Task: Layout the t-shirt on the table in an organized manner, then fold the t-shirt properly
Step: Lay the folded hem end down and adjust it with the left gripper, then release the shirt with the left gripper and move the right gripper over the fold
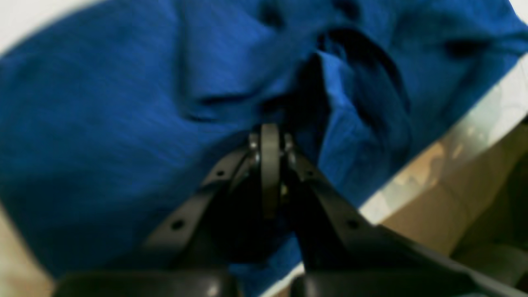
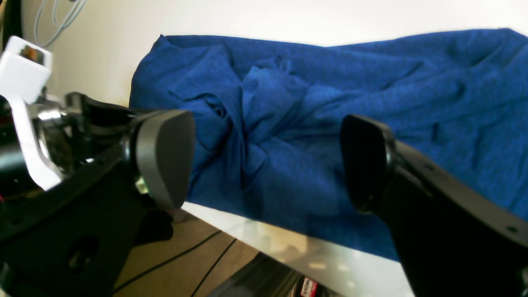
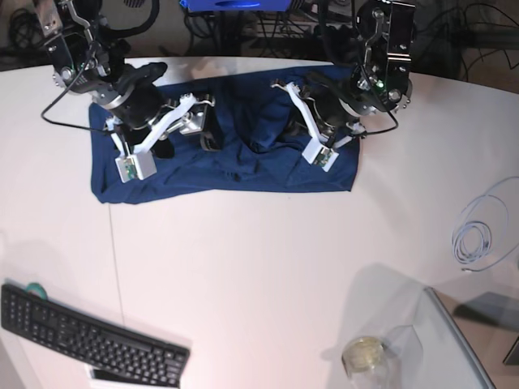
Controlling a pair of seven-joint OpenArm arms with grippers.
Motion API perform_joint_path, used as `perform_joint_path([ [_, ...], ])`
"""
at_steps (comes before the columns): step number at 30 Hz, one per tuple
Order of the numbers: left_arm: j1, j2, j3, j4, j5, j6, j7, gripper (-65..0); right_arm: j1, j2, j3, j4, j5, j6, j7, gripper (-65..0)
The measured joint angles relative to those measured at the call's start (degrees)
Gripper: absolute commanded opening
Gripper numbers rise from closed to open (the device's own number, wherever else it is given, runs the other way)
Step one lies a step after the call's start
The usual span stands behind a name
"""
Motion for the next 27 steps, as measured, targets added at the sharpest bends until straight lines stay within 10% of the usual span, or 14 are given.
perform_joint_path([
  [19, 1.3, -0.3, 18.9, 4.3, 0.2, 0.1, 0.9, -65.0, 0.0, 0.0, 0.2, 0.0, 0.0, 0.0, -0.1, -13.4],
  [27, 8.7, -1.9, -9.5, 15.9, -0.2, -0.1, 0.5, -65.0, 4.6, 3.6, -8.6, 2.3, -1.3, 0.0, -1.1, -13.5],
])
